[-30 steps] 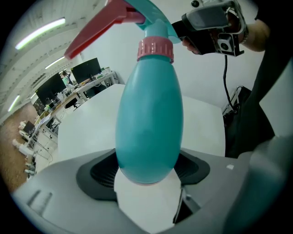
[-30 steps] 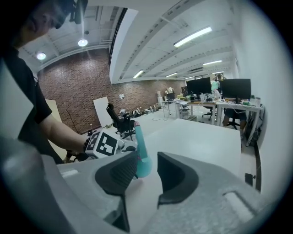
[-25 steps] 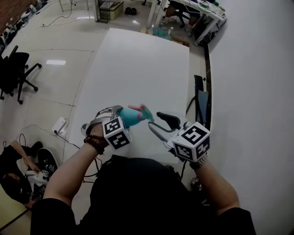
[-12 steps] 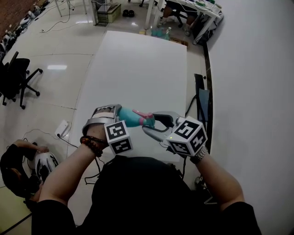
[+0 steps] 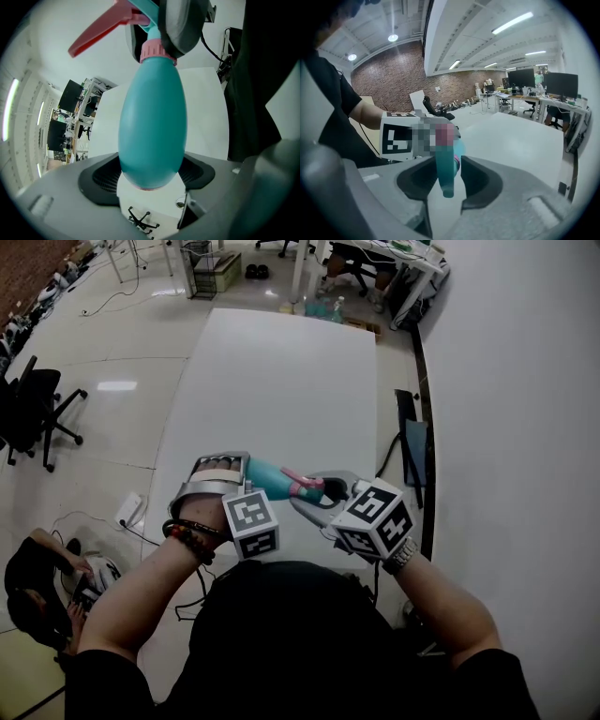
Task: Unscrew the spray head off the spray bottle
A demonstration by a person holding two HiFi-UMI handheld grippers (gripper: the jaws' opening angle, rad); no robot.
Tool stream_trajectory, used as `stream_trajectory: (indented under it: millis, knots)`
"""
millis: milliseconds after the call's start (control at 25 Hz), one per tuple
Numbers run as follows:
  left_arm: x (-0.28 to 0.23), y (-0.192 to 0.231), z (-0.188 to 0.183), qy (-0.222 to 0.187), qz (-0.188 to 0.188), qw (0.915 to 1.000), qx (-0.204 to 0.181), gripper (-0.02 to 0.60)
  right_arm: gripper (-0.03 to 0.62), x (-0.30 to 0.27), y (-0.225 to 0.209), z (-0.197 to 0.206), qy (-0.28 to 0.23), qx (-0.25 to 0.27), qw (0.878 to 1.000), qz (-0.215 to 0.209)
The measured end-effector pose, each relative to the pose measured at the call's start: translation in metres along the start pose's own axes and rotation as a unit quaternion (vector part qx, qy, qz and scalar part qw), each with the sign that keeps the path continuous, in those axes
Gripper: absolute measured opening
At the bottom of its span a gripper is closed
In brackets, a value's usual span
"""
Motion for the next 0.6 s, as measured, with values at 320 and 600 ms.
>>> stream_trajectory:
  millis: [320, 600]
  knots:
    - [0.002, -0.011, -0.003, 0.002, 0.043, 0.9991, 0.008, 0.397, 0.12, 0.003, 0.004, 0.007, 0.014, 0.041, 0.999, 0.005]
    - [0.003, -0.023, -0.012, -0.025, 0.115, 0.993, 0.006, 0.399, 0.118, 0.011, 0.016, 0.01, 0.028, 0.201, 0.979, -0.036]
Point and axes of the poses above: the fingertips, and each gripper's own axes: x backward along the fingers, y to its left, z out of its underside, the point moved 3 cm from there along x, backward along the fingers, and after that the axes turned 10 degrees about -y, right-handed, at the moved point
